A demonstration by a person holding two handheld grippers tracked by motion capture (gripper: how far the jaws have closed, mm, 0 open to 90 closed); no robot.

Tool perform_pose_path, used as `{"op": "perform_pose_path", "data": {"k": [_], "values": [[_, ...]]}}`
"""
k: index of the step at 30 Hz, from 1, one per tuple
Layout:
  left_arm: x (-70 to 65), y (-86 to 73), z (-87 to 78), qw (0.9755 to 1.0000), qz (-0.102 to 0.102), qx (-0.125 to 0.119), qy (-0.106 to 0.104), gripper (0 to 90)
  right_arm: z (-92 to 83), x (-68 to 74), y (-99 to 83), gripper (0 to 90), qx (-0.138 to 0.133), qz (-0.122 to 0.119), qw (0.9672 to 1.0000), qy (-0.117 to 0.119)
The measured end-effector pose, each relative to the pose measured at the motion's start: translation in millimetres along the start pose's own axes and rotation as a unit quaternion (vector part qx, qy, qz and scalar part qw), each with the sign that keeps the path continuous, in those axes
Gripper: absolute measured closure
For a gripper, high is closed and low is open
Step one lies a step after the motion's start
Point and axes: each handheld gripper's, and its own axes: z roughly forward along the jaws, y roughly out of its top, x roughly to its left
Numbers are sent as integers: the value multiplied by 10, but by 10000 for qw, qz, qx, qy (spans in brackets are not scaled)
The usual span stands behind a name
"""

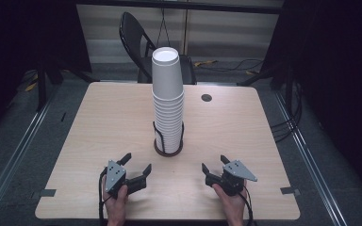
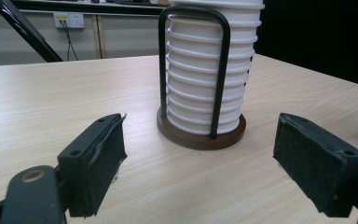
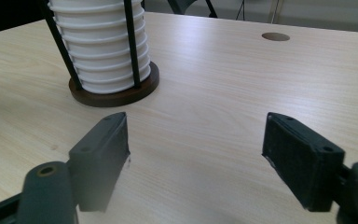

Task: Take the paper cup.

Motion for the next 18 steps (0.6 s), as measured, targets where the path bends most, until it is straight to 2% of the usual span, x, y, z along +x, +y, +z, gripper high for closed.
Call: {"op": "perform_pose_path", "data": {"k": [6,10,13,18], "values": [[4,-2,-7,10000,1,-14,-54,164,3,13,126,205,-195,60,9995,247],[3,-4,-12,9999,9,-26,-112,163,-5,35,242,192,-365,52,9988,325],[-4,-7,-18,9999,43,-53,-140,159,-16,51,338,177,-384,45,9982,449],[1,-11,-25,9999,-24,-95,-100,157,5,77,490,177,-546,33,9966,608]]}}
